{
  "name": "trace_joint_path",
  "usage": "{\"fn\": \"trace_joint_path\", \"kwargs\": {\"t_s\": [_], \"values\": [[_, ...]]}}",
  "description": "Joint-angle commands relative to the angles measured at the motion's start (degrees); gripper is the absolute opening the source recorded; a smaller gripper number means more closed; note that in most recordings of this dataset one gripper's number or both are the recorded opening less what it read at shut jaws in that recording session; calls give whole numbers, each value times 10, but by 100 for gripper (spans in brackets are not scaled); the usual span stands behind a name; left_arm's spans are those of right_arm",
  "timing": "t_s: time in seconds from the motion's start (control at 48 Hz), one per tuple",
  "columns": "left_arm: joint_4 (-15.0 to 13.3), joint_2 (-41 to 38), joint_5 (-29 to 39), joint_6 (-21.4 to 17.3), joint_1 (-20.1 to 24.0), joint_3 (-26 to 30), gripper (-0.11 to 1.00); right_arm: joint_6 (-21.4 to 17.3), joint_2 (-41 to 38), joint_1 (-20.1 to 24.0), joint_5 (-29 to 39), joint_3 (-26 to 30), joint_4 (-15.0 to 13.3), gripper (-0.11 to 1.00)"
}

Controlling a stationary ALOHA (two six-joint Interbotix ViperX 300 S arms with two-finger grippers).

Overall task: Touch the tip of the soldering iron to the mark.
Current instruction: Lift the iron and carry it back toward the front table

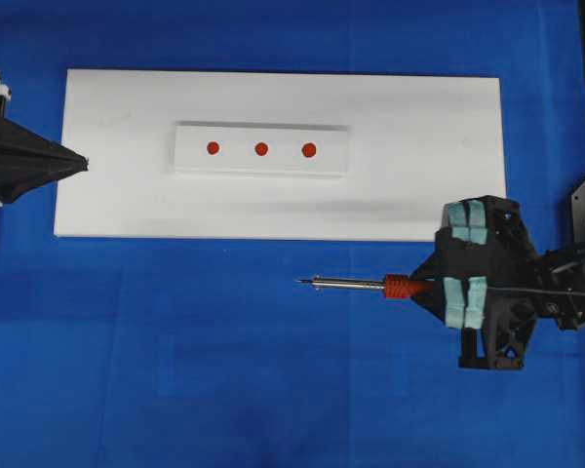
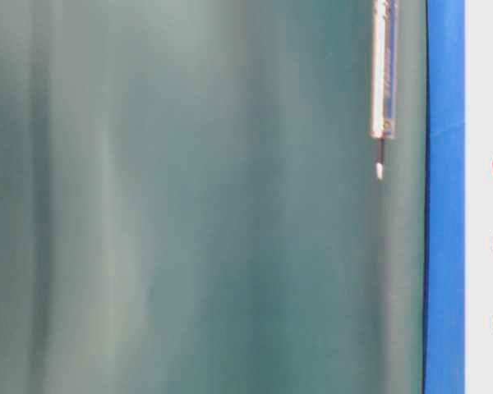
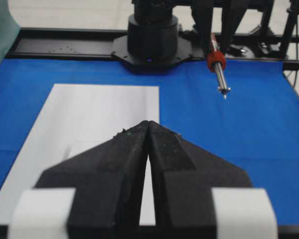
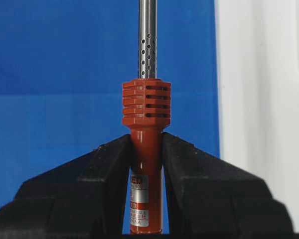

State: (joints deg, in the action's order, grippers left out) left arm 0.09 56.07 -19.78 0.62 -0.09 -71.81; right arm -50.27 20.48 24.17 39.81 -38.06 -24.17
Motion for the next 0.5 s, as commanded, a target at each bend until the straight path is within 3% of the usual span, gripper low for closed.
{"fn": "trace_joint_path", "kwargs": {"t_s": [0.0, 0.48], "values": [[1, -2, -5, 1, -1, 5, 0, -1, -11, -2, -9, 27, -7, 6], [0, -3, -6, 2, -1, 5, 0, 32, -188, -60, -25, 196, -15, 6]]}}
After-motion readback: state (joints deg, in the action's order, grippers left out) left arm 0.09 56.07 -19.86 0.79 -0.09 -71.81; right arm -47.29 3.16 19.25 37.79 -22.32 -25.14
